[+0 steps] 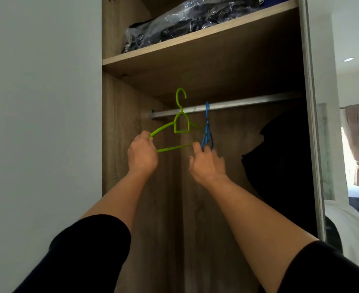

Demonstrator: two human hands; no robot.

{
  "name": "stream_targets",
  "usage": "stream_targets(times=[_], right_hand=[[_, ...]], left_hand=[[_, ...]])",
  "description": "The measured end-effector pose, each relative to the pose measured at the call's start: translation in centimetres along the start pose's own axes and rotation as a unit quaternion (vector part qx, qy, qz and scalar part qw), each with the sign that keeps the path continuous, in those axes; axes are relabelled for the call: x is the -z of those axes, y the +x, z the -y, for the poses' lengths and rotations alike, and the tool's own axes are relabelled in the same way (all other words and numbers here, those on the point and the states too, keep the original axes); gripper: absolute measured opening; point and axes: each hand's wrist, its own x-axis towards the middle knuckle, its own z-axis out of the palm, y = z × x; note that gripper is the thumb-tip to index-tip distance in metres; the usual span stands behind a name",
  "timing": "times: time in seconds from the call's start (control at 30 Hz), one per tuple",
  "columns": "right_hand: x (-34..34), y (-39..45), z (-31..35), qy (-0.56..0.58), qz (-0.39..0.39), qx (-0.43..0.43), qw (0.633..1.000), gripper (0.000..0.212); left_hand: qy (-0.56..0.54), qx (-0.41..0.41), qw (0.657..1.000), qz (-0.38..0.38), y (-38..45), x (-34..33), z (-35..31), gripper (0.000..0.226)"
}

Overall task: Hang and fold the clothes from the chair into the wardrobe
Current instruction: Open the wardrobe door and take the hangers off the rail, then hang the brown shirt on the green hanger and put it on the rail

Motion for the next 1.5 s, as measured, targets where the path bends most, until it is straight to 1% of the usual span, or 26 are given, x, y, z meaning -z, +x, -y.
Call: stream_targets(times=[0.03,0.1,0.17,0.2,0.27,0.37,0.5,0.63,0.7,0.77,0.97,1.03,1.1,1.2,1.33,1.4,1.43,1.5], right_hand=[[0.3,-0.4,0.3,-0.040,-0.033,0.010,0.999,0.041],[1.1,-1.1,1.0,-0.101,-0.106,0.059,0.987,0.048],[1.9,-1.9,2.2,-0.109,-0.145,0.131,0.975,0.054],[2.1,-2.3,3.0,-0.094,-0.147,0.165,0.971,0.057],[2.4,-3.4,4.8,-0.036,-0.137,0.200,0.969,0.062],[2.4,-5.4,7.4,0.043,-0.096,0.197,0.975,0.064],[3.0,-7.9,9.7,0.049,-0.069,0.200,0.976,0.073],[4.0,-10.7,11.1,0.038,-0.017,0.194,0.980,0.102],[4.5,-12.4,11.5,0.042,0.002,0.191,0.981,0.112],[5.0,-14.0,11.9,0.044,0.005,0.190,0.981,0.117],[7.0,-19.5,12.0,0.077,-0.007,0.189,0.979,0.119],[7.8,-21.4,12.0,0.087,-0.020,0.207,0.974,0.118],[8.7,-23.1,11.9,0.087,-0.027,0.234,0.968,0.119],[10.4,-25.1,12.0,0.100,-0.010,0.272,0.957,0.120],[12.6,-27.4,13.5,0.172,0.008,0.342,0.924,0.121],[13.7,-28.7,14.4,0.214,0.011,0.375,0.902,0.124],[14.2,-29.4,14.8,0.229,0.017,0.389,0.892,0.125],[15.3,-31.0,15.5,0.250,0.039,0.413,0.875,0.127]], left_hand=[[0.008,0.001,1.000,-0.007,-0.3,0.6,0.2,0.024],[0.028,0.004,0.999,-0.022,-0.8,2.1,0.5,0.025],[0.049,0.017,0.998,-0.036,-1.6,4.2,0.9,0.026],[0.063,0.028,0.997,-0.043,-2.1,5.5,1.1,0.026],[0.098,0.049,0.992,-0.058,-3.2,8.2,1.6,0.028],[0.138,0.072,0.985,-0.075,-4.9,12.6,2.2,0.028],[0.192,0.093,0.974,-0.075,-7.1,18.6,3.0,0.026],[0.240,0.114,0.962,-0.067,-9.3,24.6,3.2,0.025],[0.250,0.127,0.959,-0.052,-10.5,27.4,2.8,0.024],[0.246,0.137,0.959,-0.030,-11.8,30.2,2.2,0.023],[0.212,0.140,0.964,0.078,-17.4,37.6,0.3,0.018],[0.193,0.140,0.967,0.095,-19.3,39.4,-0.2,0.016],[0.204,0.142,0.965,0.086,-21.1,41.1,-0.6,0.016],[0.284,0.128,0.948,0.061,-22.9,43.4,-1.1,0.018],[0.392,0.093,0.913,0.066,-25.0,46.5,-4.0,0.040],[0.413,0.069,0.908,0.031,-26.0,47.9,-5.9,0.036],[0.408,0.072,0.910,0.005,-26.4,48.7,-6.7,0.031],[0.397,0.112,0.910,-0.038,-27.5,50.5,-8.4,0.026]])
